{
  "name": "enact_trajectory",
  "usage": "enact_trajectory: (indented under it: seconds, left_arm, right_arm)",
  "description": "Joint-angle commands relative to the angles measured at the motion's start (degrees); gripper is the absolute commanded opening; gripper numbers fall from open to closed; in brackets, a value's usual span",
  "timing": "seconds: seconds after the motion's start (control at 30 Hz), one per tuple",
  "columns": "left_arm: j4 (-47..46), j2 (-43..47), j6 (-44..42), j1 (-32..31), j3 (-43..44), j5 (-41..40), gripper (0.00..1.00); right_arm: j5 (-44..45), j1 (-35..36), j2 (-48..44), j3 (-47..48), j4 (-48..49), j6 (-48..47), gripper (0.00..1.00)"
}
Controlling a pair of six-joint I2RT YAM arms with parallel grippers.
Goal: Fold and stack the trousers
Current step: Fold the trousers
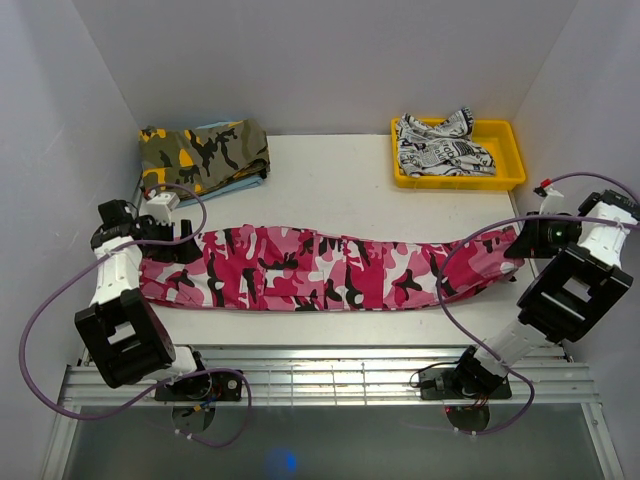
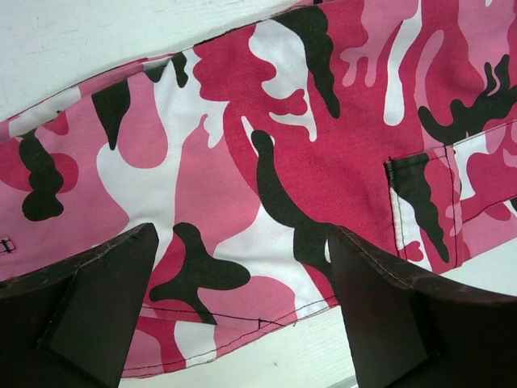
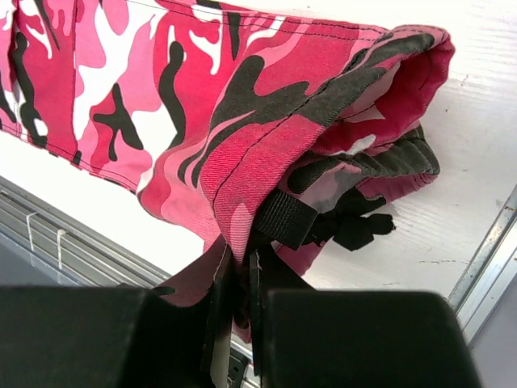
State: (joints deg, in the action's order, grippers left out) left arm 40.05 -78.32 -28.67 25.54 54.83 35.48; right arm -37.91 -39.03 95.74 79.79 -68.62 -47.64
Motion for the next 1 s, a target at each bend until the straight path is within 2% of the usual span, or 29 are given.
enact_trajectory:
  seconds: [0.0,0.1,0.2,0.3,0.33,0.37,0.4,0.43,0.47,0.67,0.83,0.97]
  left_arm:
    - [-0.24,0.72,-0.16,0.21,1.69,0.38,0.98]
    - [-0.15,0.37,-0.16,0.21,1.42,-0.33,0.98]
    - [-0.15,0.19,0.01,0.21,1.60,0.02,0.98]
    - [-0.15,0.10,0.19,0.21,1.68,0.29,0.98]
    - [-0.15,0.01,0.28,0.21,1.69,0.37,0.98]
    - [-0.15,-0.25,0.28,0.21,1.77,0.37,0.98]
    - [-0.06,-0.25,0.36,0.21,1.86,0.37,0.98]
    - [0.29,-0.34,0.45,0.21,1.95,0.46,0.98]
    - [0.46,-0.34,0.37,0.21,2.04,0.46,0.98]
    - [0.91,0.37,0.98,0.21,2.48,1.43,0.98]
    - [1.52,0.19,2.12,0.12,3.61,2.13,0.98]
    - [1.70,-0.16,2.56,0.12,4.67,2.22,0.98]
  right_arm:
    - [0.91,-0.96,-0.12,0.28,0.42,0.18,0.08]
    - [2.39,-0.96,-0.21,1.16,0.59,0.09,0.08]
    - [8.71,-1.49,0.23,-1.38,1.99,-0.44,0.08]
    - [17.67,-2.98,0.32,-7.43,8.57,-0.35,0.09]
    - [21.87,-3.51,1.28,-8.50,10.33,-0.35,0.22]
    - [23.74,-3.95,1.90,-9.47,13.39,-0.18,0.63]
    - [24.46,-4.74,2.51,-10.00,14.29,0.61,0.84]
    - [23.77,-7.01,3.39,-10.00,14.56,1.14,1.00]
    - [23.50,-7.99,3.83,-9.92,14.74,1.75,0.90]
    - [16.83,-11.69,6.21,-8.77,16.32,5.97,0.92]
    - [12.34,-10.90,12.43,-6.23,17.73,10.63,1.00]
    - [11.72,-10.28,16.22,-6.30,18.69,13.00,0.92]
